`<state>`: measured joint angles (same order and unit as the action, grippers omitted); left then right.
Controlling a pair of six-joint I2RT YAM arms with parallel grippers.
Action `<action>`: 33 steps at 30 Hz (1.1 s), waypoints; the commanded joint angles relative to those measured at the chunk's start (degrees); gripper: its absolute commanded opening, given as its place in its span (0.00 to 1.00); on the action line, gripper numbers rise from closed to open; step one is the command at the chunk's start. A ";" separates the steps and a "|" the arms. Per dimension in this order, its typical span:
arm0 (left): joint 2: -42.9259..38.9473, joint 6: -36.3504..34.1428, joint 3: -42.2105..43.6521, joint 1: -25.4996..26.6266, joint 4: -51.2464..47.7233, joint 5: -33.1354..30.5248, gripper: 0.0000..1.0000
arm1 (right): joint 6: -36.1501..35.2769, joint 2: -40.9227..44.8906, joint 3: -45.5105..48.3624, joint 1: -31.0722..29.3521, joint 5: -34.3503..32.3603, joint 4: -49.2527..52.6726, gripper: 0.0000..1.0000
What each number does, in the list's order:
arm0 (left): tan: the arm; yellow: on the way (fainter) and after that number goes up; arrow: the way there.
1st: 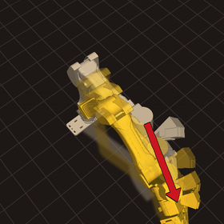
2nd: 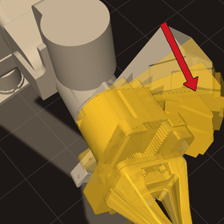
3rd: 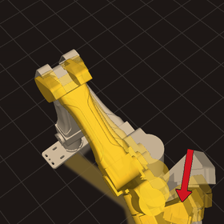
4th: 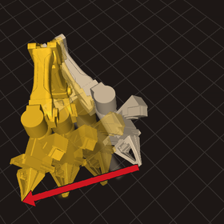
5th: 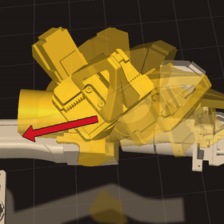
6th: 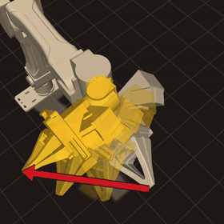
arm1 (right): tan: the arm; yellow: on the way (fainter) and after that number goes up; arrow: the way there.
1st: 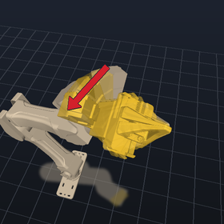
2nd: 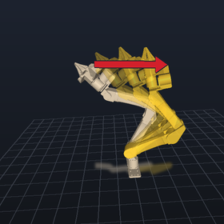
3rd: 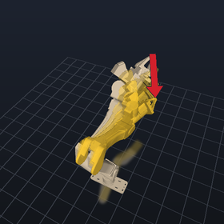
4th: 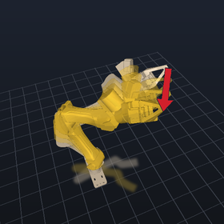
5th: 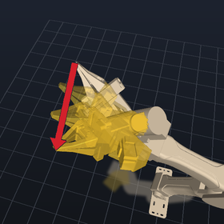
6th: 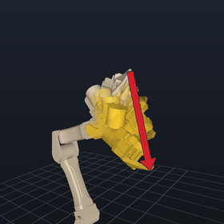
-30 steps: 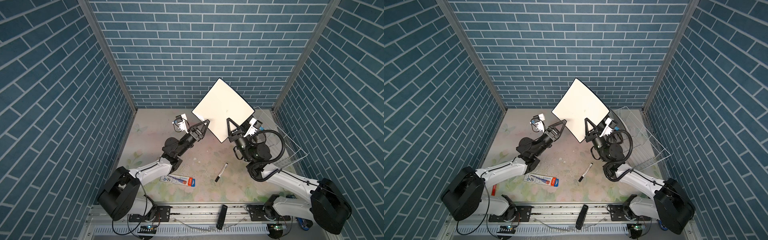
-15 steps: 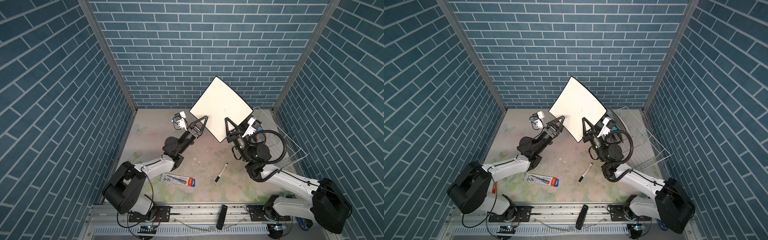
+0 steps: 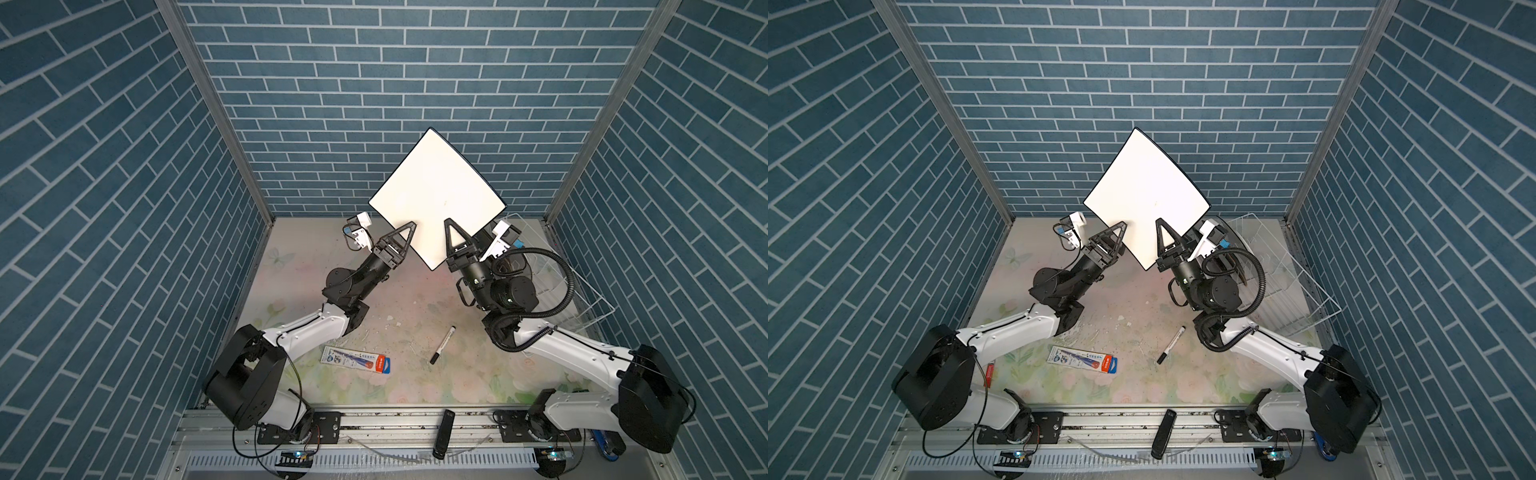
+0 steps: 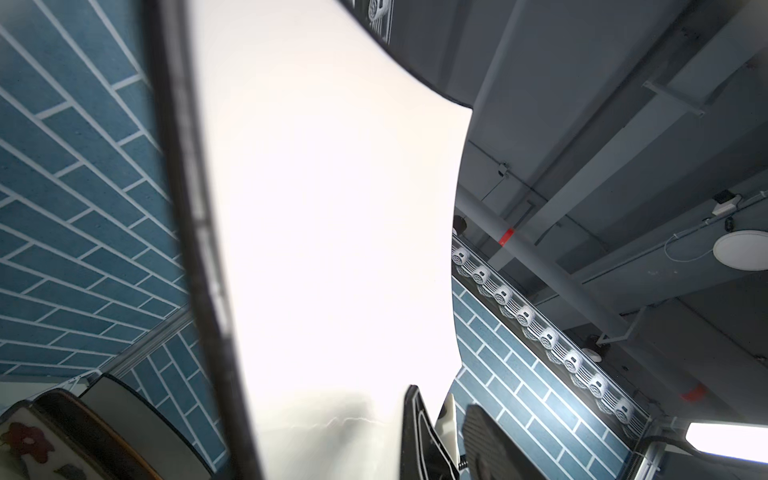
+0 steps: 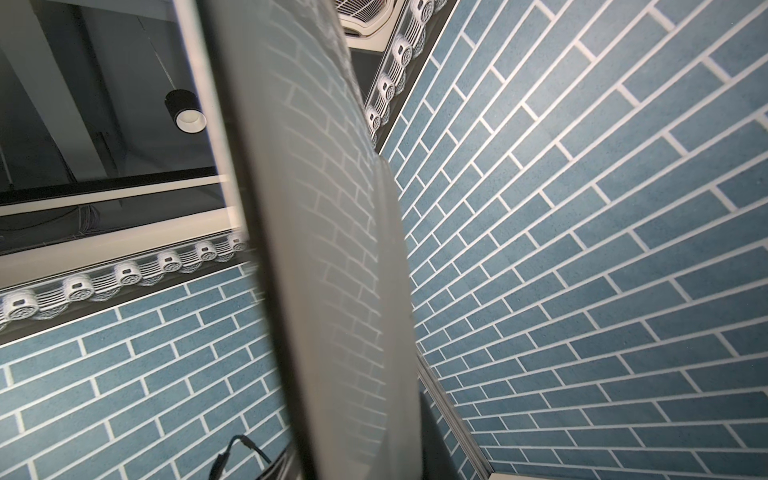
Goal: Unload the plates from the dish rack
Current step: 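Close the left gripper on the plate edge nearest it beside the right gripper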
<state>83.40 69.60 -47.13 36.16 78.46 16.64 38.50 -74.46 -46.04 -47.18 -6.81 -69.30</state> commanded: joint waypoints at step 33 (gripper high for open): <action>-2.65 -0.59 -1.02 -0.19 2.20 -1.32 0.49 | 3.41 0.62 -5.04 -1.29 2.13 -11.02 0.00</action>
<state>81.95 69.43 -47.44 36.01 77.87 14.85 39.64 -75.37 -47.27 -48.23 -5.76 -70.70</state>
